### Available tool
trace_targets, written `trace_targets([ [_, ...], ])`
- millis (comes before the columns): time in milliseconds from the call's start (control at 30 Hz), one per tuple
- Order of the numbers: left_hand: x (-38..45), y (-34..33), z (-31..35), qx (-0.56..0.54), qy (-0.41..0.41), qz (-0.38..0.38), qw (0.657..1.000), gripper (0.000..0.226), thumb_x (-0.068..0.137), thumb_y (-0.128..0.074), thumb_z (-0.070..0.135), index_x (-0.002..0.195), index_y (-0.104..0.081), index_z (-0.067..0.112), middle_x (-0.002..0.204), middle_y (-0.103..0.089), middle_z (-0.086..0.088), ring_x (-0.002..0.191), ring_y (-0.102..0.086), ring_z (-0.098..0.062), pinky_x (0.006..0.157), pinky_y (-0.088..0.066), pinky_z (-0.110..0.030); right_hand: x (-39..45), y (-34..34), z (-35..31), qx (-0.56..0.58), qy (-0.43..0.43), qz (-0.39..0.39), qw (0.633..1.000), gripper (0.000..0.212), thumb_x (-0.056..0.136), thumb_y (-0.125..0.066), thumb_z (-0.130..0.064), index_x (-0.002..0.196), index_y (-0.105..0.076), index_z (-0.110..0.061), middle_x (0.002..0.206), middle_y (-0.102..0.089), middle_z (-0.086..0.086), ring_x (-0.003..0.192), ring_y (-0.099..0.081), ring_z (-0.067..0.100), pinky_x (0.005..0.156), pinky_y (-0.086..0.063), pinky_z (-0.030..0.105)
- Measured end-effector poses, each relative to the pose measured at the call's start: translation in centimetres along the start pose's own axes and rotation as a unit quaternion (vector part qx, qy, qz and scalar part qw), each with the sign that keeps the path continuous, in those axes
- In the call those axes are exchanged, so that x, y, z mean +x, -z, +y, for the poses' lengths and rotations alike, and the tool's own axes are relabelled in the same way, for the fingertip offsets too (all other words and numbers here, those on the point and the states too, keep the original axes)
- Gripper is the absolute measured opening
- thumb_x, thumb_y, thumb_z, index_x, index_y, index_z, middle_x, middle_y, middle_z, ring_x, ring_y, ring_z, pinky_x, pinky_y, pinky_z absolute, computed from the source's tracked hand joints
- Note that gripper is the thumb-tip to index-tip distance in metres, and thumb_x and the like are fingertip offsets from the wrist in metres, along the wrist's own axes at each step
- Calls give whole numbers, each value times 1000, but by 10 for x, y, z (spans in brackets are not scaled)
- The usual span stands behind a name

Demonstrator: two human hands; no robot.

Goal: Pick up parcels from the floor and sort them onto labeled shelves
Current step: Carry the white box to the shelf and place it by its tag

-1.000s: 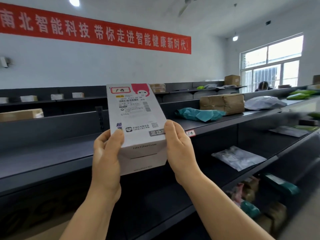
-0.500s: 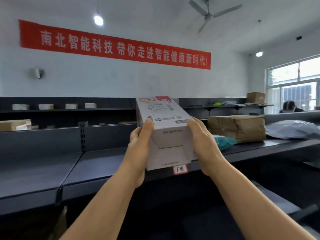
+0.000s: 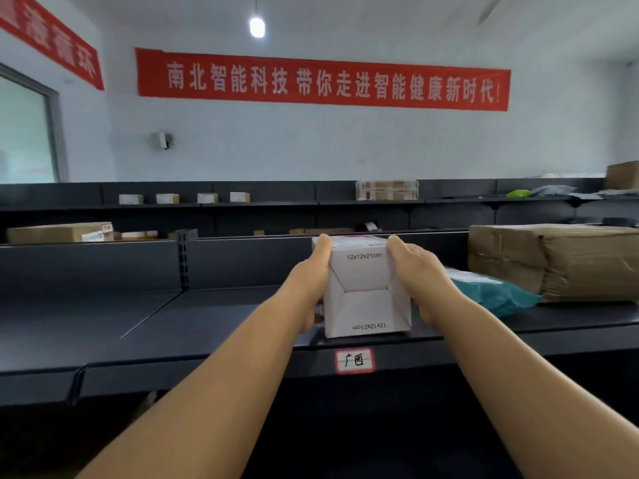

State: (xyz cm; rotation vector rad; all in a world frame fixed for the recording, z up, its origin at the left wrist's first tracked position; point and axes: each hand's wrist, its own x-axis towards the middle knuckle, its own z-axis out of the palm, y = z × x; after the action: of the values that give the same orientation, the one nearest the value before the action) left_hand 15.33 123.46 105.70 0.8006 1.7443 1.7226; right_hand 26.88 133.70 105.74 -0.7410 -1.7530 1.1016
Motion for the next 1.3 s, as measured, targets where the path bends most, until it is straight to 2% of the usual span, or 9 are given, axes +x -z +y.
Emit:
trace_targets([
  [267, 10, -12, 0, 33, -23, 11, 999, 64, 91, -34, 70, 116, -65, 21, 107, -70, -9, 96, -65, -27, 81, -52, -43, 19, -4, 11, 0, -6, 11, 1000, 41, 92, -37, -43, 74, -55, -10, 72, -55, 4, 64, -48, 19, 59, -37, 34],
  [367, 7, -13, 2, 26, -44, 25, 998, 57, 93, -33, 68, 105, -64, 21, 97, -67, -2, 82, -60, -17, 67, -47, -33, 21, -7, 12, -1, -13, 18, 1000, 44, 93, -38, -45, 105, -60, -9, 87, -60, 4, 79, -54, 22, 70, -41, 36],
  [433, 2, -9, 4, 23, -65, 35, 997, 65, 94, -32, 68, 124, -59, 16, 107, -63, 3, 74, -50, -7, 67, -40, -27, 17, -11, 10, -41, 7, 46, 998, 60, 93, -39, -47, 139, -42, -9, 126, -58, 8, 113, -52, 28, 91, -39, 40],
  [600, -18, 16, 0, 5, -111, 88, 990, 82, 92, -34, 69, 158, -23, 21, 163, -30, -1, 145, -33, -25, 111, -28, -41, -20, -39, -14, -98, 150, 99, 979, 70, 94, -39, -48, 152, -21, -13, 161, -21, 7, 147, -15, 23, 118, -13, 47],
  [733, -48, 50, -3, -12, -154, 113, 982, 75, 94, -36, 64, 155, -29, 22, 160, -35, 1, 143, -36, -19, 98, -27, -32, -59, -73, -38, -68, 204, 91, 972, 66, 96, -40, -44, 151, -22, -14, 161, -22, 6, 148, -11, 20, 119, -9, 42],
  [867, -93, 111, -9, -20, -184, 166, 969, 65, 95, -41, 59, 146, -45, 18, 152, -48, -4, 130, -48, -17, 94, -37, -33, -114, -126, -68, 70, 160, -7, 985, 60, 95, -42, -46, 148, -33, -20, 149, -43, -7, 134, -37, 9, 106, -31, 31],
  [1033, -159, 202, -39, -15, -182, 234, 955, 63, 96, -42, 55, 144, -49, 14, 148, -52, -12, 134, -49, -25, 102, -42, -37, -193, -198, -86, 167, 111, -95, 975, 29, 94, -41, -46, 107, -51, -22, 59, -54, -27, 51, -47, -12, 59, -37, 21],
  [1167, -218, 284, -72, -6, -175, 283, 943, 61, 95, -41, 56, 140, -52, 17, 141, -56, 1, 129, -50, -13, 93, -36, -27, -267, -264, -97, 212, 78, -158, 961, 17, 96, -43, -42, 95, -58, -33, 92, -62, -7, 73, -51, -25, 48, -40, 1],
  [1300, -284, 364, -105, 5, -163, 350, 923, 56, 96, -41, 55, 140, -52, 21, 139, -56, 6, 127, -51, -11, 99, -38, -29, -345, -330, -109, 209, 58, -230, 949, 28, 96, -39, -45, 107, -56, -27, 81, -57, -15, 58, -49, -25, 45, -35, -2],
])
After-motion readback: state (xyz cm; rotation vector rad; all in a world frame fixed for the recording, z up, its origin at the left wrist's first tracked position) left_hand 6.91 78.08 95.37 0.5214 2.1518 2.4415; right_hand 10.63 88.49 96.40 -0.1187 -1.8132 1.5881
